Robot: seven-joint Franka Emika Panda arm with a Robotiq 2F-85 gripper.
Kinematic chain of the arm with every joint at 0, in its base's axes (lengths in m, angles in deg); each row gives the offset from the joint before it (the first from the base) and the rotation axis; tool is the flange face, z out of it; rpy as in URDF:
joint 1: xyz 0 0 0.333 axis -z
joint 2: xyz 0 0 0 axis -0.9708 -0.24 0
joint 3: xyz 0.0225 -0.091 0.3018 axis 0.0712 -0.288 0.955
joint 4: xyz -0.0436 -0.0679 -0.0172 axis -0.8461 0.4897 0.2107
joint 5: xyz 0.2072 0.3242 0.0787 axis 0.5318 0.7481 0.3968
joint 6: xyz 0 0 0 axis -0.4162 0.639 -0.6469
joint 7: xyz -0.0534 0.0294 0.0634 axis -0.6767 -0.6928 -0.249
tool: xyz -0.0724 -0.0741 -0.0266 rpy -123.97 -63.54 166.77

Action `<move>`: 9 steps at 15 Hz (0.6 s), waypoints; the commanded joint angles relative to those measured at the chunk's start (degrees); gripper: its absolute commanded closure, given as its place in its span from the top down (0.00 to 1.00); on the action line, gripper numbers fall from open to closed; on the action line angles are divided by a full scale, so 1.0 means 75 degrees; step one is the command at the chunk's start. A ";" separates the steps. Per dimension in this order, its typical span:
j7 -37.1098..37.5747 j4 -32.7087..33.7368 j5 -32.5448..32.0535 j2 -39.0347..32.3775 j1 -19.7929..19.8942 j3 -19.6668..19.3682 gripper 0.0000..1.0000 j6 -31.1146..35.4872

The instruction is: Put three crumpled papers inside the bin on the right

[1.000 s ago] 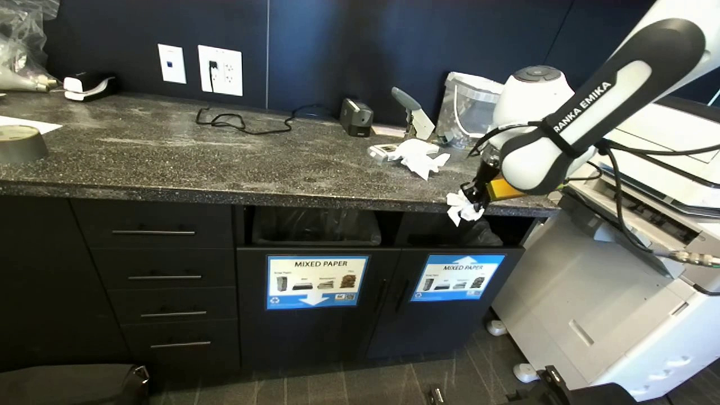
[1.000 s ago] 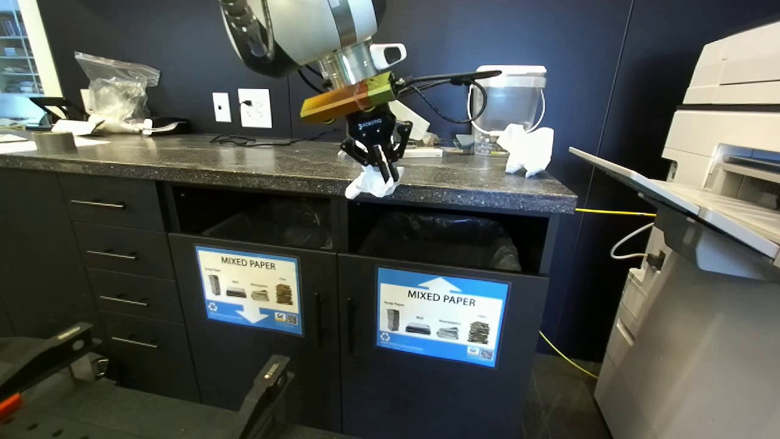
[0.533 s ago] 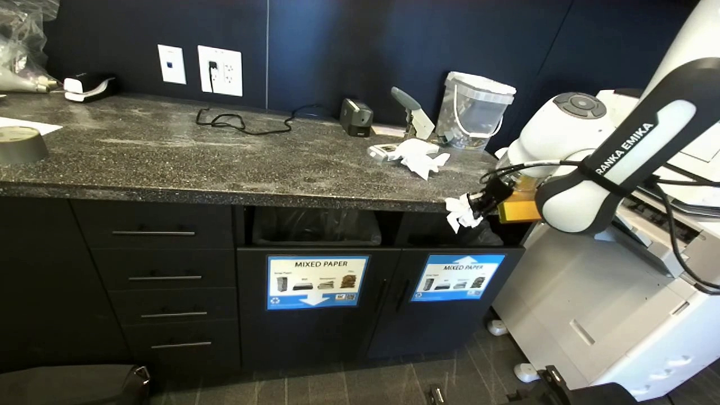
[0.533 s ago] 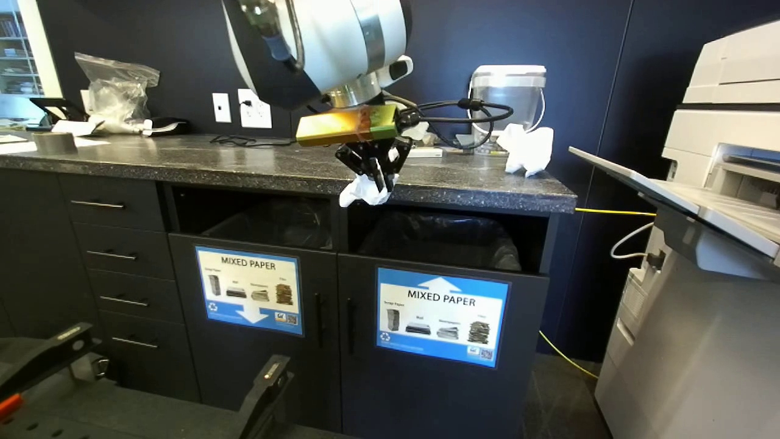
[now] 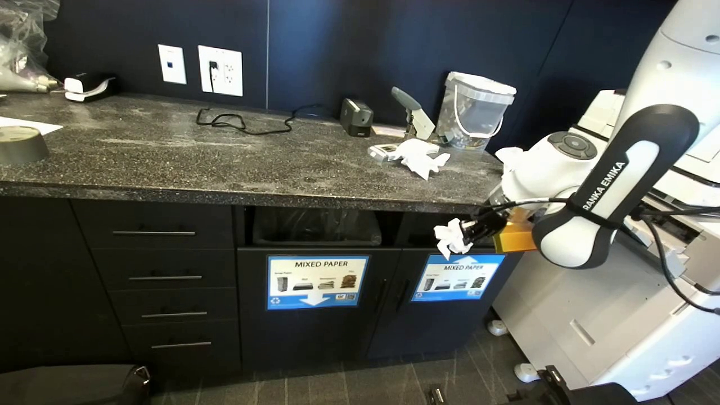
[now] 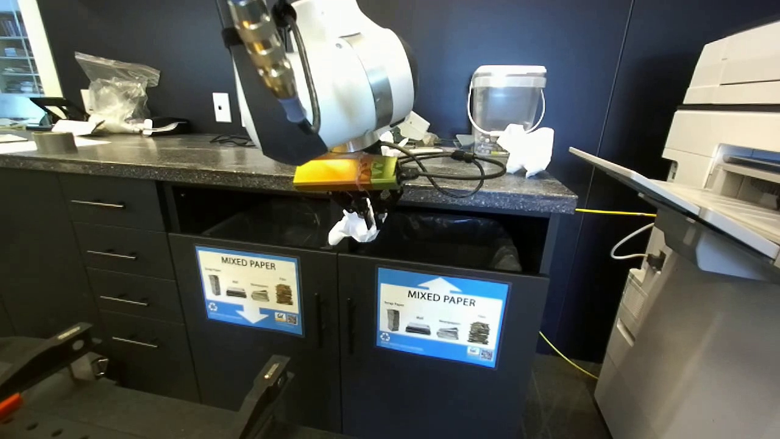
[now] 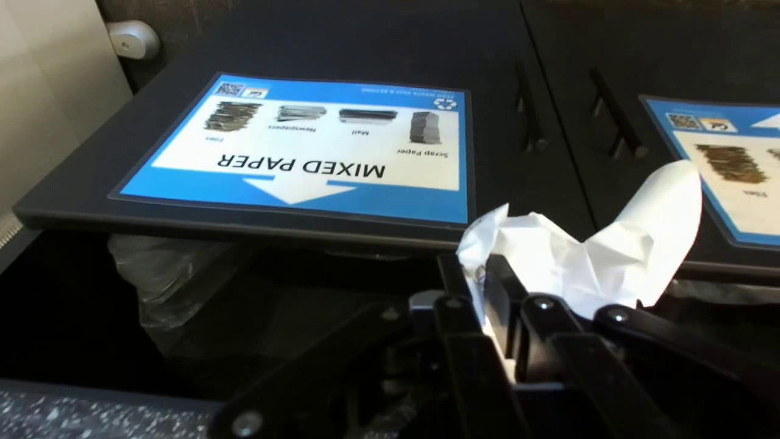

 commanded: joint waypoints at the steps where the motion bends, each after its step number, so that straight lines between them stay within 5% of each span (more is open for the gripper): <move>1: -0.0223 0.0322 0.0317 -0.0544 -0.0452 -0.0501 0.14 0.0625; 2: -0.0173 0.0435 0.0394 -0.0659 -0.0223 -0.0522 0.14 0.0827; 4: -0.0313 0.0539 0.1381 -0.1080 -0.1050 -0.1243 0.14 0.1377; 5: -0.0292 0.0601 0.1605 -0.1242 -0.0828 -0.1224 0.15 0.1664; 7: -0.0507 0.0577 0.2786 -0.1879 -0.1495 -0.1633 0.15 0.2292; 9: -0.0485 0.0691 0.3185 -0.2351 -0.1280 -0.1397 0.14 0.2612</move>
